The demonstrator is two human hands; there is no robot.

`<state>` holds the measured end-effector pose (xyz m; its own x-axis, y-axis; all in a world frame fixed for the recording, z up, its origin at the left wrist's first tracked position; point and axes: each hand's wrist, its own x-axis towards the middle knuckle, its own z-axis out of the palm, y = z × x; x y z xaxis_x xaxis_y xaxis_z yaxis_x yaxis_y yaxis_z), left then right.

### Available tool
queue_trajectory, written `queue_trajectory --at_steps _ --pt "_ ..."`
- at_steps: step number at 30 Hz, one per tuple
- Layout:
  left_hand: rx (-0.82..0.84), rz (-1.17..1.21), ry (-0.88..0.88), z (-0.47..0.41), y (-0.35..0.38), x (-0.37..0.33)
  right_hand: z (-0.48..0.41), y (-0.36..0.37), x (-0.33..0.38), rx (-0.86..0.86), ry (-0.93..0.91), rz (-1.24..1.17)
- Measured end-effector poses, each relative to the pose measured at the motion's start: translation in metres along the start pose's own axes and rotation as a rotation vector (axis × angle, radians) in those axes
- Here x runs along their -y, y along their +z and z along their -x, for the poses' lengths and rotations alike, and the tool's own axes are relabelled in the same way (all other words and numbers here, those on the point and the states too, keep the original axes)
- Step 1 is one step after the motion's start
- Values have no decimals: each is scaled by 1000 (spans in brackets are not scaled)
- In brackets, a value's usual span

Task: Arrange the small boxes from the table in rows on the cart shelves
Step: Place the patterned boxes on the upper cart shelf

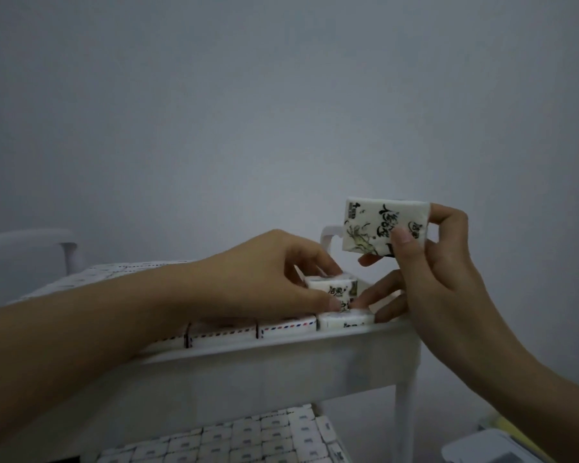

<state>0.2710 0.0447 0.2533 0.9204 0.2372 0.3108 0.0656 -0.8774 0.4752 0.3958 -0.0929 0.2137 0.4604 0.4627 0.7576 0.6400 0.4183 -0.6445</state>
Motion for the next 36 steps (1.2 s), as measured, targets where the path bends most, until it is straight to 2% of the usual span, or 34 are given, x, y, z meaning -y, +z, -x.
queue_trajectory --at_steps 2,5,10,12,18,21,23,25,29,33,36 --pt "91 10 -19 5 -4 -1 0 0 2 22 -12 68" --pt "183 -28 -23 10 -9 0 -3 0 3 76 -72 325" --pt "147 -1 -37 13 -9 -3 -20 1 7 83 -318 876" --pt "122 -32 -10 14 -10 -3 -27 5 8 139 -329 991" --pt "-24 -257 167 18 -12 0 -30 19 11 429 -129 843" --pt "-2 -344 134 24 -25 2 -36 17 8 621 56 687" --pt "16 -298 112 32 -34 4 -37 18 6 651 212 513" --pt "-4 -204 61 40 -40 6 -36 20 4 667 284 470" --pt "-102 -156 16 55 -40 7 -34 23 6 663 272 572" --pt "-220 -94 3 72 -39 0 -29 26 5 640 175 706" --pt "-326 -62 11 91 -40 -8 -20 30 7 444 -13 789"
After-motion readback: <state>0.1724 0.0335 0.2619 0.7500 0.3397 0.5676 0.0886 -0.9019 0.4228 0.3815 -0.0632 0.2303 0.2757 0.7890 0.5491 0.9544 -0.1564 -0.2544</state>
